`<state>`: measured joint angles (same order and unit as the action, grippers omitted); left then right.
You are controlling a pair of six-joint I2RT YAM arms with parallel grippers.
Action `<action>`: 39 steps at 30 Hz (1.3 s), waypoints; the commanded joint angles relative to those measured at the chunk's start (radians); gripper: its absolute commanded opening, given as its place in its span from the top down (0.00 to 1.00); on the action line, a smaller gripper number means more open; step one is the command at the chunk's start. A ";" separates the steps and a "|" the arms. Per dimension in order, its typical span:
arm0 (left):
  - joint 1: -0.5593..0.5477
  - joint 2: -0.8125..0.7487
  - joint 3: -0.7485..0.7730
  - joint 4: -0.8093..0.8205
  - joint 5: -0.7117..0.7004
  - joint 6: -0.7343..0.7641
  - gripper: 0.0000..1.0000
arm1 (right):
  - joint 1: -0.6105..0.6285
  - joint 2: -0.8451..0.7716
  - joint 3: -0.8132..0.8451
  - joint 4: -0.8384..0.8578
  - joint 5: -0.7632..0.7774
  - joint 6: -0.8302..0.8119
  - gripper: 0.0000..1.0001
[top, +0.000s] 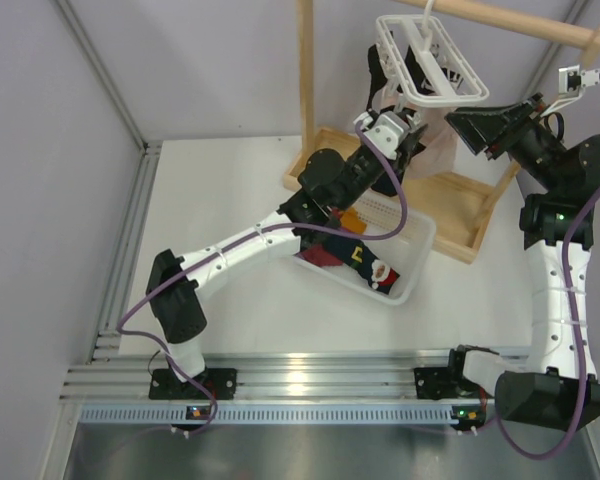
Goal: Clip the socks to the hanger
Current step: Open the clamp at the hanger.
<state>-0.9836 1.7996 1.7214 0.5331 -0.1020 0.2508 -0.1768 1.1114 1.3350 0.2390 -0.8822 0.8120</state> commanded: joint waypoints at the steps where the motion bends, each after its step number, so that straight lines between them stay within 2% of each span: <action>1: -0.001 0.014 0.047 0.080 0.011 0.019 0.59 | 0.014 -0.033 -0.002 0.037 0.003 -0.013 0.52; 5: -0.001 0.011 0.050 0.062 0.041 0.022 0.76 | 0.017 -0.036 -0.003 0.045 0.003 -0.019 0.52; 9: -0.001 0.007 0.049 0.051 0.059 0.028 0.81 | 0.043 -0.059 -0.026 0.011 0.006 -0.082 0.52; 13: -0.001 0.004 0.055 0.028 0.081 0.035 0.82 | 0.102 -0.099 -0.043 -0.085 0.046 -0.262 0.52; 16: -0.001 0.001 0.056 0.015 0.090 0.041 0.83 | 0.155 -0.102 -0.036 -0.121 0.098 -0.322 0.51; 20: -0.001 -0.005 0.052 0.011 0.096 0.045 0.82 | 0.169 -0.088 -0.023 -0.133 0.170 -0.336 0.53; 27: -0.001 -0.016 0.043 0.011 0.097 0.044 0.82 | 0.204 -0.074 -0.016 -0.133 0.295 -0.341 0.63; 34: -0.001 -0.017 0.043 0.007 0.146 0.041 0.82 | 0.224 -0.062 -0.020 -0.126 0.293 -0.332 0.65; 37: -0.001 -0.014 0.050 -0.005 0.151 0.039 0.82 | 0.240 -0.058 -0.019 -0.119 0.302 -0.330 0.69; 39: -0.001 -0.014 0.052 -0.007 0.156 0.039 0.81 | 0.247 -0.050 -0.019 -0.119 0.311 -0.330 0.76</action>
<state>-0.9836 1.8095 1.7336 0.5175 0.0284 0.2878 0.0456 1.0492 1.2896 0.0818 -0.5915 0.4885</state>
